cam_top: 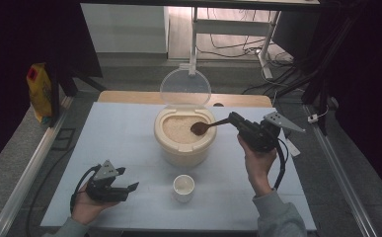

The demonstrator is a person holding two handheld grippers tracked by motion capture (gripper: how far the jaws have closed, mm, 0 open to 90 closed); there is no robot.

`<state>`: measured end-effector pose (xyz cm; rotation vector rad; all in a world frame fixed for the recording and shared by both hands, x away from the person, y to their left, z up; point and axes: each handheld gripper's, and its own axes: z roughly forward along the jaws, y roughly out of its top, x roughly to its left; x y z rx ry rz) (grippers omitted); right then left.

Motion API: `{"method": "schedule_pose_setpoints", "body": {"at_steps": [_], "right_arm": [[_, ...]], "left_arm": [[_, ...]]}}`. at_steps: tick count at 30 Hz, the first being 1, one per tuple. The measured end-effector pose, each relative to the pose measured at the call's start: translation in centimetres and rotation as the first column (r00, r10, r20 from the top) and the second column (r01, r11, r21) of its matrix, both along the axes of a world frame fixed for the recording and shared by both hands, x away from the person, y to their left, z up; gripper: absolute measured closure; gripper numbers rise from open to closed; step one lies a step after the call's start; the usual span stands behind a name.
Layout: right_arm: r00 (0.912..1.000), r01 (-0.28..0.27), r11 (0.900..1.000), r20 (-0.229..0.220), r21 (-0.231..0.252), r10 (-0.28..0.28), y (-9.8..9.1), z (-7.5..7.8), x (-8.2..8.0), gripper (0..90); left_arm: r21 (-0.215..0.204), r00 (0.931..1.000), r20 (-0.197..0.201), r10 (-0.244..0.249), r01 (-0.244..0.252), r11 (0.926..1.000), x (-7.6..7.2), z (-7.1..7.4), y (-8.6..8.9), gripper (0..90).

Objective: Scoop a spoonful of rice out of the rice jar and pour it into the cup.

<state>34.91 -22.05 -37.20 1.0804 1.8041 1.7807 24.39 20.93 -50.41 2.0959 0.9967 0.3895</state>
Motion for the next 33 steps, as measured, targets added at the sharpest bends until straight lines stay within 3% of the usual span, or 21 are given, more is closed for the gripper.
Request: {"method": "schedule_pose_setpoints", "body": {"at_steps": [4, 11, 26, 33], "right_arm": [[0.9993, -0.012, 0.9999, -0.035, 0.004, 0.012, 0.2, -0.3, 0.2, 83.4], [0.9948, -0.033, 0.998, -0.095, 0.054, 0.038, 0.3, -1.2, 0.7, 83.4], [0.9865, -0.028, 0.994, -0.158, 0.105, 0.044, 0.6, -1.9, 0.9, 83.5], [0.9775, -0.032, 0.9889, -0.202, 0.145, 0.061, 0.9, -2.4, 1.0, 83.5]], "left_arm": [[0.001, 1.0, -0.002, 0.0, 0.0, 1.0, 0.0, -0.1, 0.0, 26.6], [0.001, 1.0, 0.002, 0.002, -0.002, 1.0, 0.0, 0.0, 0.1, 26.6], [0.004, 1.0, 0.004, 0.003, -0.003, 1.0, 0.0, 0.0, 0.2, 26.6], [0.003, 1.0, 0.006, 0.005, -0.005, 1.0, 0.0, 0.1, 0.2, 26.5]]}}
